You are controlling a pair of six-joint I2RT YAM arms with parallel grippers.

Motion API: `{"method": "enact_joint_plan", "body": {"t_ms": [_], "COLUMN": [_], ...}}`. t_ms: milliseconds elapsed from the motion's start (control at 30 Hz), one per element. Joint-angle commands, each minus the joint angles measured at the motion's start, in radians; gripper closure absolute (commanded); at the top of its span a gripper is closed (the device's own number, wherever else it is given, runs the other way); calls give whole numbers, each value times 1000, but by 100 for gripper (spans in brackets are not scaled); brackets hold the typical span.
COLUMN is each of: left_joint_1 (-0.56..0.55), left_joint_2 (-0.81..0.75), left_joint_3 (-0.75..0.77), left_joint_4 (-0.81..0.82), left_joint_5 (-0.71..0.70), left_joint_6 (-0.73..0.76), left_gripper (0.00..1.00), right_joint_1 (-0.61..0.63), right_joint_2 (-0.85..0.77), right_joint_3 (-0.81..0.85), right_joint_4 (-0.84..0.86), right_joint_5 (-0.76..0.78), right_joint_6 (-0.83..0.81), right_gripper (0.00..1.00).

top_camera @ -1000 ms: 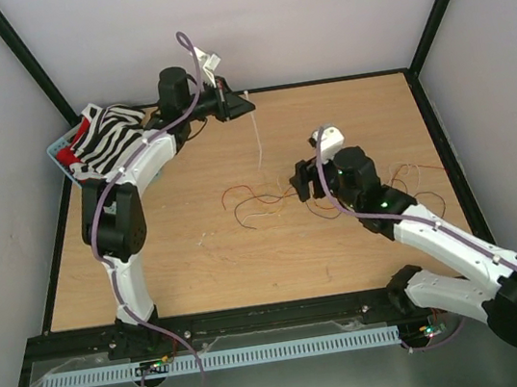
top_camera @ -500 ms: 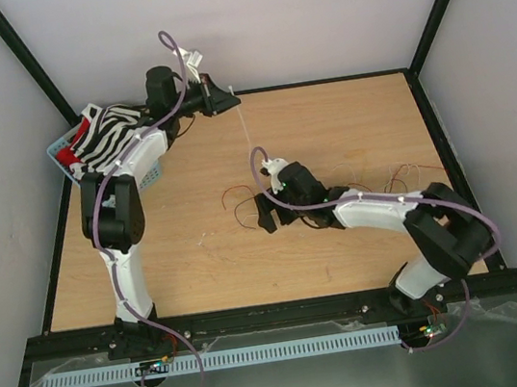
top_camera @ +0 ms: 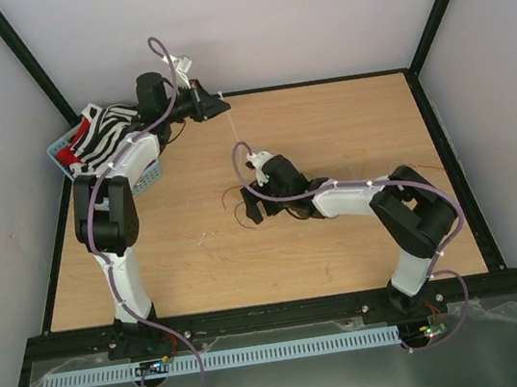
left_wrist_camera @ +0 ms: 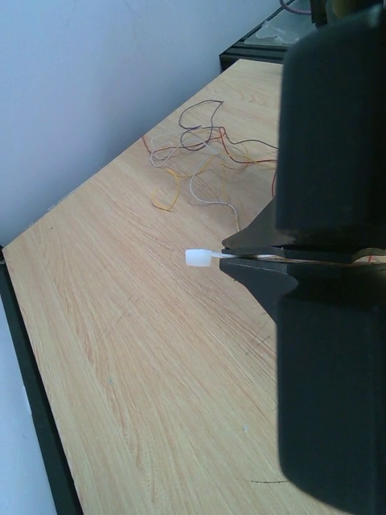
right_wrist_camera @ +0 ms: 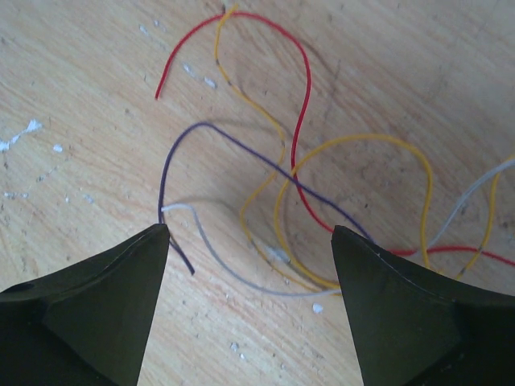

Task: Zip-tie the wires
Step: Pick up the ribbon at the center of the board, then move the cable to the center of the board.

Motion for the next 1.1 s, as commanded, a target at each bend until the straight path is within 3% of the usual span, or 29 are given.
{"method": "enact_joint_plan", "body": {"t_ms": [0, 433, 533, 800, 967, 1067], "left_joint_1": [10, 11, 14, 33, 35, 35], "left_joint_2": [-62, -62, -66, -83, -86, -90], "left_joint_3": [-8, -22, -27, -44, -47, -51], "left_joint_4": [35, 37, 37, 37, 37, 37], "left_joint_5": [24, 29, 29, 28, 29, 29], "left_joint_6": [15, 18, 17, 14, 14, 15], "left_gripper": [100, 100, 100, 100, 100, 100], "right_joint_1": [3, 3, 5, 41, 76, 82], "right_joint_2": [41, 141, 138, 94, 91, 119], "right_joint_3": [67, 116, 110, 75, 80, 101], "right_joint_4": [17, 7, 1, -9, -45, -66], "right_joint_5": [29, 18, 2, -76, -25, -7], "right_joint_6": [-49, -53, -44, 2, -7, -19], "right_gripper": [7, 11, 17, 18, 19, 29]}}
